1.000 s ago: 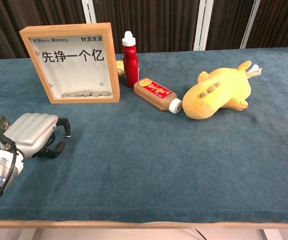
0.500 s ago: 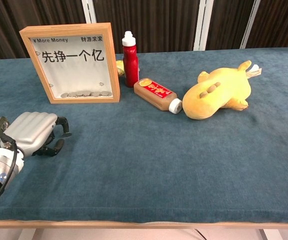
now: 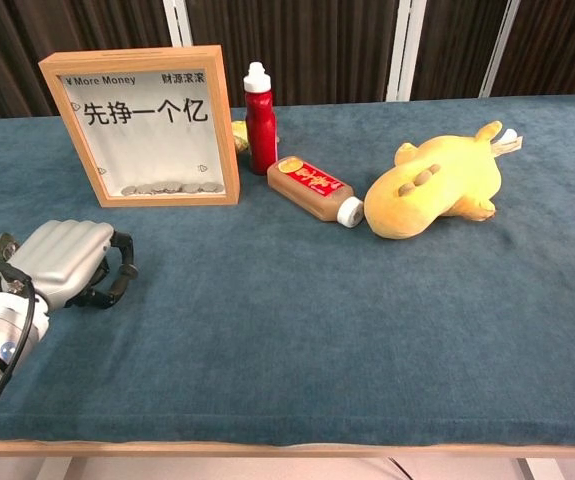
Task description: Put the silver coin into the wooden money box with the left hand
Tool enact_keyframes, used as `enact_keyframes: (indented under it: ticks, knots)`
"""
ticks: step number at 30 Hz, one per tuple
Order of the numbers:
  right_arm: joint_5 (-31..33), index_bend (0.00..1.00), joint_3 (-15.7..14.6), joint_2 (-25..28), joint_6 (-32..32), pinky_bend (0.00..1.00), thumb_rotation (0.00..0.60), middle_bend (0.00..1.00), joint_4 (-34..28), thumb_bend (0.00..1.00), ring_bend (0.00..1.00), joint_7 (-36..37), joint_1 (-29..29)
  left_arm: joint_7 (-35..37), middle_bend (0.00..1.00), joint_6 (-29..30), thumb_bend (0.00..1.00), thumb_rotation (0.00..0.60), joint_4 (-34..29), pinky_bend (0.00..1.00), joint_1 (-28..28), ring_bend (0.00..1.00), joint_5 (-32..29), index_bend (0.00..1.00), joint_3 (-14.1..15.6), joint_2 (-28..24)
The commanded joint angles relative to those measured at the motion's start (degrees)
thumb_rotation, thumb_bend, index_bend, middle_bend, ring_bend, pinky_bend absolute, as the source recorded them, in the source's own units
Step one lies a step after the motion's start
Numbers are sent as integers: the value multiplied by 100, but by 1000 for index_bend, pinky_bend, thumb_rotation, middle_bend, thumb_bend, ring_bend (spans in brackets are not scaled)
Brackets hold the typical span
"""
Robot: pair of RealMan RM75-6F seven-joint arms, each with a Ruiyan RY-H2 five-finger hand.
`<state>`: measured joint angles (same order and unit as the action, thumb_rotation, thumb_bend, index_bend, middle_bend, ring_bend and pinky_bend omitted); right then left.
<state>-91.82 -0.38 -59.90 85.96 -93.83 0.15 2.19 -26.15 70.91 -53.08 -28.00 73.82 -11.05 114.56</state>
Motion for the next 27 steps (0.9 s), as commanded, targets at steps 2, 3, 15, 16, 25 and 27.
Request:
enact_keyframes:
  ticks: [2,3,15,16,25,27]
  knots:
    - [0,0,5,8,21,0,600,0,-1,201,0,13,-9,33,1000,32,408,600,-25,1000,-9,1000,19,565,-2,-2]
    - [-2,0,5,12,23,0,600,0,-2,201,0,20,-10,40,1000,41,408,600,-33,1000,-12,1000,27,567,-2,-4]
    - [-41,0,-9,16,30,0,600,0,3,201,0,34,-12,20,1000,289,422,600,-728,1000,-19,1000,116,639,-108,-377]
    - [-46,0,-11,15,33,0,600,0,2,201,0,32,-13,-21,1000,260,429,600,-775,1000,-16,1000,89,649,-106,-409]
    - [-31,0,-2,22,32,0,600,0,4,201,0,52,-12,-17,1000,371,504,600,-1128,1000,-63,1000,125,728,-218,-693]
    - [-29,0,2,36,40,0,600,0,9,201,0,85,-15,-79,1000,481,517,600,-1499,1000,-106,1000,184,731,-355,-972]
